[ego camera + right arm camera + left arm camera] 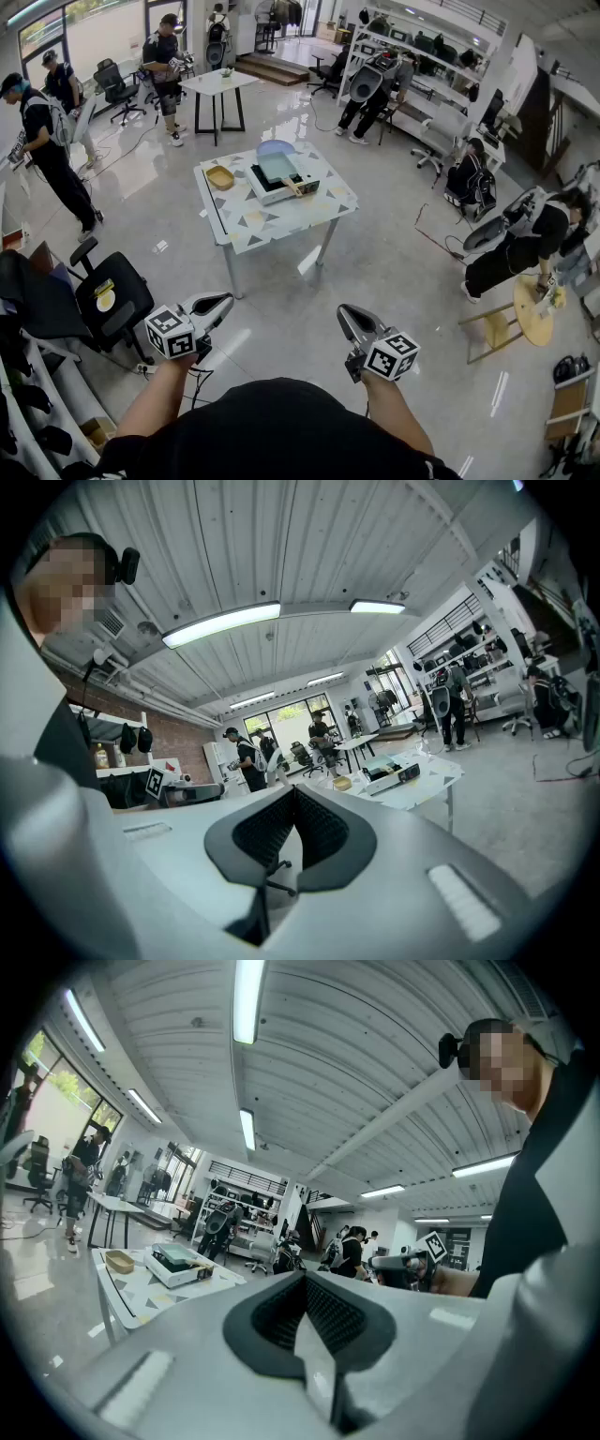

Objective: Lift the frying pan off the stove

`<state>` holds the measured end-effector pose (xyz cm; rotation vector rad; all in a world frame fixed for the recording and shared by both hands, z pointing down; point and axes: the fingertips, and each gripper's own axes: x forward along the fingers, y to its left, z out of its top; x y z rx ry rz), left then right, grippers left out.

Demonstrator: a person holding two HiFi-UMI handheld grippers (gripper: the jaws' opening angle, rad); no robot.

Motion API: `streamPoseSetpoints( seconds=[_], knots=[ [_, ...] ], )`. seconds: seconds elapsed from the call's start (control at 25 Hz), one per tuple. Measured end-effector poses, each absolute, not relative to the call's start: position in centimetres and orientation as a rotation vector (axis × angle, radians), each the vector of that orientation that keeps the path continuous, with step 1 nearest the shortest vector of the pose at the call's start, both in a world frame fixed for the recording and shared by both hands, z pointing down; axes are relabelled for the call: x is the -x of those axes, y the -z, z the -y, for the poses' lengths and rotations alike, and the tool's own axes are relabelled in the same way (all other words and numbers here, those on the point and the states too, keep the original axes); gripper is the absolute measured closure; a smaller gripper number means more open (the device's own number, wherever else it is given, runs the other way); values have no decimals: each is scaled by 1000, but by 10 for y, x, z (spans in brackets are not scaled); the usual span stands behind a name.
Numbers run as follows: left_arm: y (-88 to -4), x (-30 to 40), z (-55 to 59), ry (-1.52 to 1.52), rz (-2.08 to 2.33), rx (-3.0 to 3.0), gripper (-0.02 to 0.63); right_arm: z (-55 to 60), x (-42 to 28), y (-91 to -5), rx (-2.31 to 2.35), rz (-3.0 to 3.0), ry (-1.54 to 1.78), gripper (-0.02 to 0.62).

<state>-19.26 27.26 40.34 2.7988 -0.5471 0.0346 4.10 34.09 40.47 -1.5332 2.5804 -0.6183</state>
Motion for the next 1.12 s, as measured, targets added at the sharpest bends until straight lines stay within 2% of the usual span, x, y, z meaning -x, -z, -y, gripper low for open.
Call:
streamPoseSetpoints(
  seconds=[0.48,0.6,0.88,1.12],
  knots=[
    [-414,194,-292,-44,467,-2754,606,-355,-25,-406,1518,-2539,653,563],
    [-419,197,-299,-51,434,-2746,606,-365,-15,-404,1436,-2532,663,528],
    [-425,206,-306,-84,430,-2746,606,-374,-9,-409,1462,-2550,663,503],
    [-421,207,-297,-103,458,-2772,593,-372,5,-406,1406,-2652,599,441]
  ],
)
